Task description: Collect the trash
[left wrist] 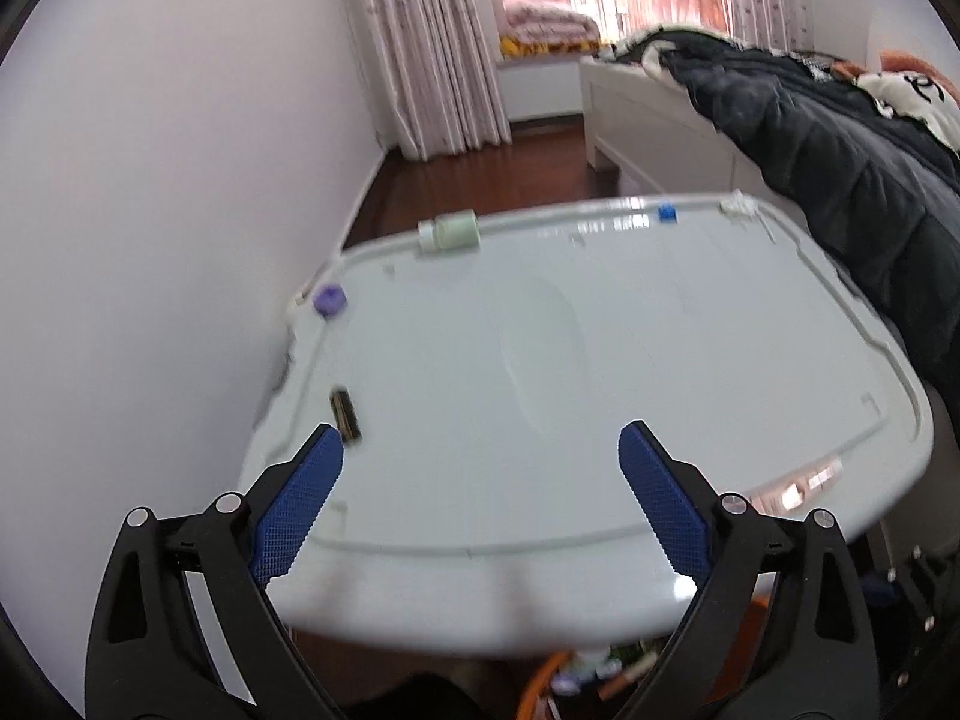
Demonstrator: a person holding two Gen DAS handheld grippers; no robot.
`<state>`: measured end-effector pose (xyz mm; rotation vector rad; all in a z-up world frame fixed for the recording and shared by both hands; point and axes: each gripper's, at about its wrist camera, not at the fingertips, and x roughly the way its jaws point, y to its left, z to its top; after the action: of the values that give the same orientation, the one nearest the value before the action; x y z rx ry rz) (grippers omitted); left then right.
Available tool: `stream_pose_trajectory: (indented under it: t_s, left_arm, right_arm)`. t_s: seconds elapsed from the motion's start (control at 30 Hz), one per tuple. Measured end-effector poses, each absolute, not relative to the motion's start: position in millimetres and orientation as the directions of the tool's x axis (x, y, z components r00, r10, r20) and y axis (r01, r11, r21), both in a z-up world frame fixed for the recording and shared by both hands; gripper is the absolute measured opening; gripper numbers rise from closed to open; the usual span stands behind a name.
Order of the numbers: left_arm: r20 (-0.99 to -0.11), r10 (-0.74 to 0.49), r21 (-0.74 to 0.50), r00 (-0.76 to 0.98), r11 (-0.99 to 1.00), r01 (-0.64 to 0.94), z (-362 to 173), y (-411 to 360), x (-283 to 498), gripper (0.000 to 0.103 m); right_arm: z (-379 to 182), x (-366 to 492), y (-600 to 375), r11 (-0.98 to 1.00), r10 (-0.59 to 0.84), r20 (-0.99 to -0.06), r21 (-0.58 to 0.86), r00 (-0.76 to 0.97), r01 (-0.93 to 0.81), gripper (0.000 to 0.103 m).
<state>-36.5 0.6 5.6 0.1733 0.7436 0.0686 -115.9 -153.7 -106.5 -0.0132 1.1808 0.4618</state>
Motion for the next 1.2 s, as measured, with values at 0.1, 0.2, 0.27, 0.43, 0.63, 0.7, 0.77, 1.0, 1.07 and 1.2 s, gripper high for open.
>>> stream_pose_trajectory:
  t_s: [0.1,0.2,0.27,0.43,0.63,0.7,0.77,1.0,1.07,1.2]
  left_arm:
    - [-0.633,0.164,0.197,0.757,0.979,-0.047,14,3,-27,0.093]
    - [-0.586,0.212,0.228,0.782,0.969,-0.092,22,4,-19,0.093]
    - [-0.578,0.204,0.218,0.790,0.972,-0.092,26,5,-14,0.093]
    - [-0.543,0.199,0.192,0.816,0.975,-0.110,36,5,-2,0.093]
    - [-0.494,0.208,0.196,0.844,0.973,-0.125,44,-2,6,0.093]
    - [-0.500,0.198,0.182,0.843,0.976,-0.121,45,-2,11,0.093]
    - [-0.498,0.199,0.180,0.844,0.976,-0.125,47,-2,16,0.093]
    - [-0.508,0.199,0.159,0.838,0.978,-0.136,48,0,31,0.093]
    - [-0.519,0.201,0.153,0.831,0.978,-0.142,44,2,34,0.093]
    - [-0.553,0.186,0.125,0.812,0.982,-0.139,31,8,36,0.093]
  right_arm:
    - [-107,-115,-152,0.906,0.337,-0.893,0.221,0.298,-0.360,0.091]
    - [-107,-115,-149,0.906,0.328,-0.895,0.207,0.303,-0.369,0.091]
    - [-107,-115,-147,0.906,0.322,-0.896,0.197,0.305,-0.375,0.091]
    - [-111,-113,-145,0.905,0.311,-0.901,0.184,0.301,-0.383,0.092]
    - [-115,-112,-142,0.904,0.296,-0.907,0.165,0.298,-0.394,0.092]
    - [-115,-112,-142,0.904,0.295,-0.908,0.163,0.298,-0.396,0.092]
    - [-115,-112,-142,0.903,0.293,-0.908,0.160,0.299,-0.398,0.092]
    - [-116,-111,-141,0.903,0.283,-0.910,0.147,0.302,-0.403,0.094]
    - [-118,-110,-141,0.904,0.280,-0.912,0.145,0.300,-0.403,0.094]
    - [-121,-109,-141,0.906,0.278,-0.914,0.148,0.295,-0.397,0.094]
